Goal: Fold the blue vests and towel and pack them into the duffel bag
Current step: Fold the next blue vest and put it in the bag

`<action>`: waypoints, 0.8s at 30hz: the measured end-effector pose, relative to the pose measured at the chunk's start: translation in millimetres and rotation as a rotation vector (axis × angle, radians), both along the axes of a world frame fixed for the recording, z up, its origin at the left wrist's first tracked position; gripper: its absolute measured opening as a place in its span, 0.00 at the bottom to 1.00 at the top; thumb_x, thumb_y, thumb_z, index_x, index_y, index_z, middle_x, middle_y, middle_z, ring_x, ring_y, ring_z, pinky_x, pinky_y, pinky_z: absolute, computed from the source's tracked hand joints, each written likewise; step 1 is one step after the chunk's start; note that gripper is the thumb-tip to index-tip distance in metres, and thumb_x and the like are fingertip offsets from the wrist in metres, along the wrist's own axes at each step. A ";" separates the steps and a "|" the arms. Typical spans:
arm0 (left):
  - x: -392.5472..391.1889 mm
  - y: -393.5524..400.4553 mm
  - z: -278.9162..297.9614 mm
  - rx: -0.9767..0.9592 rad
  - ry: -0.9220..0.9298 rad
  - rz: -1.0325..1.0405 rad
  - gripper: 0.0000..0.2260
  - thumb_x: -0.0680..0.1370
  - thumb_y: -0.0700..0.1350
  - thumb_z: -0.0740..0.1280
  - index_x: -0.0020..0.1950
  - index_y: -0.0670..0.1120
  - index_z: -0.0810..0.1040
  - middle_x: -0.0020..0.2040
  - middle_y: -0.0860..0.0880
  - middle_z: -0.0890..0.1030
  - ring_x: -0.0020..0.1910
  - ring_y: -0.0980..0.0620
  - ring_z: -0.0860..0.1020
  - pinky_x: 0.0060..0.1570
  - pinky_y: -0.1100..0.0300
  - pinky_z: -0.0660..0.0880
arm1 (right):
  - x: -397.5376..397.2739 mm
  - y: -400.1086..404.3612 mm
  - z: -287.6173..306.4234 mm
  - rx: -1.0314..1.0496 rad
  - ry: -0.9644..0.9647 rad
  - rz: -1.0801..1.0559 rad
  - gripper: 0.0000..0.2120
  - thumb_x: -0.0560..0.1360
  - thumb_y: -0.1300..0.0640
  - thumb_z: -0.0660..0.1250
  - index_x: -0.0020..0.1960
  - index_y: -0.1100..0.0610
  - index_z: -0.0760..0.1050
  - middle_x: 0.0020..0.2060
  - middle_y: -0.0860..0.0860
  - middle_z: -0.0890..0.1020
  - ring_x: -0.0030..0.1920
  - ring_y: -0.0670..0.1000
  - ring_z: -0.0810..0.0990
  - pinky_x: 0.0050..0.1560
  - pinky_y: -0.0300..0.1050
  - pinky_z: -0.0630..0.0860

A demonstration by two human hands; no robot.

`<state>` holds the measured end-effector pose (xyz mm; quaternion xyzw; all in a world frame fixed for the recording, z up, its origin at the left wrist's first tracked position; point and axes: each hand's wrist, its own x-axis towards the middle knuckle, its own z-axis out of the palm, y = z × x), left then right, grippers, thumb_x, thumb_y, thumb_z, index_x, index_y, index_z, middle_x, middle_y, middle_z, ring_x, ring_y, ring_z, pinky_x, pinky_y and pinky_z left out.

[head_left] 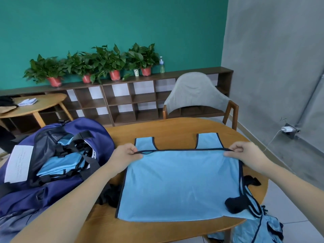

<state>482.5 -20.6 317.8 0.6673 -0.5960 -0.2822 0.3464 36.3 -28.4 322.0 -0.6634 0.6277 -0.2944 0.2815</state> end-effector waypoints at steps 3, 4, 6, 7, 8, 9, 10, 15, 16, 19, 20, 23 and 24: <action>-0.9 -10.7 21.1 -0.106 0.063 0.028 0.11 0.72 0.49 0.79 0.39 0.46 0.80 0.35 0.53 0.81 0.35 0.57 0.77 0.38 0.62 0.71 | 0.1 -17.9 23.2 -0.044 -0.066 -0.008 0.10 0.71 0.49 0.77 0.46 0.53 0.82 0.40 0.48 0.86 0.44 0.47 0.84 0.51 0.44 0.78; -1.9 -16.7 27.3 -0.133 0.054 0.049 0.12 0.72 0.50 0.79 0.39 0.45 0.80 0.36 0.51 0.81 0.35 0.57 0.77 0.38 0.61 0.71 | 0.6 -27.1 28.9 -0.062 -0.088 -0.021 0.10 0.71 0.48 0.77 0.46 0.53 0.83 0.41 0.48 0.87 0.44 0.47 0.84 0.51 0.44 0.78; -2.9 -33.2 31.4 -0.167 0.007 0.111 0.14 0.73 0.52 0.78 0.40 0.43 0.80 0.37 0.50 0.82 0.36 0.55 0.78 0.38 0.61 0.73 | 3.4 -49.1 33.2 -0.095 -0.104 -0.056 0.11 0.73 0.48 0.76 0.50 0.53 0.82 0.44 0.49 0.86 0.47 0.48 0.83 0.53 0.44 0.77; -2.1 -43.2 28.0 -0.170 -0.010 0.138 0.13 0.73 0.51 0.78 0.41 0.44 0.80 0.38 0.50 0.83 0.38 0.54 0.80 0.39 0.59 0.75 | 5.8 -61.1 30.5 -0.093 -0.087 -0.073 0.12 0.74 0.49 0.75 0.53 0.54 0.82 0.47 0.50 0.85 0.49 0.49 0.82 0.53 0.44 0.75; -0.9 -53.5 20.9 -0.154 -0.018 0.153 0.10 0.74 0.50 0.77 0.41 0.45 0.80 0.39 0.49 0.83 0.41 0.51 0.81 0.42 0.56 0.76 | 8.6 -72.5 24.5 -0.068 -0.054 -0.088 0.13 0.75 0.50 0.74 0.56 0.56 0.82 0.49 0.50 0.84 0.51 0.50 0.81 0.54 0.44 0.74; 0.4 -62.9 10.6 -0.119 -0.038 0.151 0.07 0.74 0.47 0.77 0.42 0.47 0.81 0.41 0.49 0.84 0.44 0.48 0.82 0.44 0.54 0.77 | 11.7 -82.4 15.5 -0.026 -0.009 -0.096 0.13 0.76 0.52 0.73 0.58 0.56 0.81 0.51 0.52 0.84 0.52 0.51 0.81 0.54 0.44 0.75; 1.0 -69.4 -1.4 -0.065 -0.077 0.137 0.05 0.74 0.44 0.76 0.42 0.48 0.81 0.42 0.49 0.84 0.47 0.46 0.82 0.45 0.54 0.76 | 15.4 -89.4 4.8 0.028 0.039 -0.102 0.12 0.77 0.53 0.73 0.58 0.57 0.81 0.51 0.53 0.83 0.52 0.52 0.81 0.54 0.45 0.76; -4.3 -72.7 -45.6 0.026 -0.299 0.119 0.03 0.76 0.43 0.72 0.42 0.48 0.82 0.38 0.51 0.81 0.39 0.49 0.79 0.33 0.65 0.68 | 23.4 -91.3 -34.4 0.091 0.173 -0.124 0.06 0.78 0.52 0.71 0.47 0.53 0.78 0.50 0.60 0.84 0.44 0.58 0.83 0.46 0.51 0.80; -5.5 -71.0 -46.7 0.002 -0.298 0.135 0.05 0.77 0.44 0.72 0.41 0.49 0.81 0.35 0.52 0.80 0.35 0.51 0.78 0.30 0.66 0.67 | 22.6 -90.8 -35.1 0.069 0.161 -0.132 0.06 0.78 0.52 0.72 0.46 0.53 0.77 0.49 0.60 0.84 0.41 0.57 0.81 0.42 0.51 0.79; -4.3 -64.6 -44.1 -0.079 -0.253 0.175 0.08 0.78 0.49 0.71 0.39 0.54 0.77 0.34 0.53 0.81 0.33 0.54 0.76 0.32 0.61 0.70 | 18.5 -89.1 -29.5 0.018 0.117 -0.117 0.05 0.78 0.52 0.72 0.46 0.53 0.81 0.44 0.55 0.84 0.39 0.51 0.79 0.41 0.47 0.77; -3.4 -61.5 -40.8 -0.117 -0.260 0.189 0.07 0.78 0.51 0.70 0.40 0.55 0.77 0.35 0.54 0.81 0.36 0.54 0.77 0.35 0.59 0.70 | 17.0 -87.3 -26.3 0.000 0.100 -0.116 0.05 0.77 0.51 0.72 0.47 0.53 0.81 0.44 0.52 0.84 0.41 0.51 0.81 0.44 0.47 0.78; -2.4 -53.9 -26.4 -0.234 -0.292 0.229 0.07 0.79 0.58 0.66 0.44 0.57 0.80 0.39 0.58 0.82 0.42 0.55 0.78 0.43 0.57 0.70 | 13.8 -82.6 -13.6 -0.070 0.023 -0.123 0.06 0.76 0.50 0.73 0.49 0.53 0.82 0.43 0.47 0.83 0.47 0.48 0.81 0.50 0.46 0.77; -3.3 -53.6 -20.1 -0.267 -0.286 0.237 0.09 0.79 0.58 0.66 0.45 0.56 0.81 0.40 0.58 0.83 0.42 0.56 0.78 0.44 0.57 0.70 | 13.3 -82.7 -8.8 -0.098 0.002 -0.121 0.07 0.76 0.49 0.73 0.50 0.52 0.81 0.44 0.46 0.83 0.47 0.46 0.81 0.51 0.44 0.75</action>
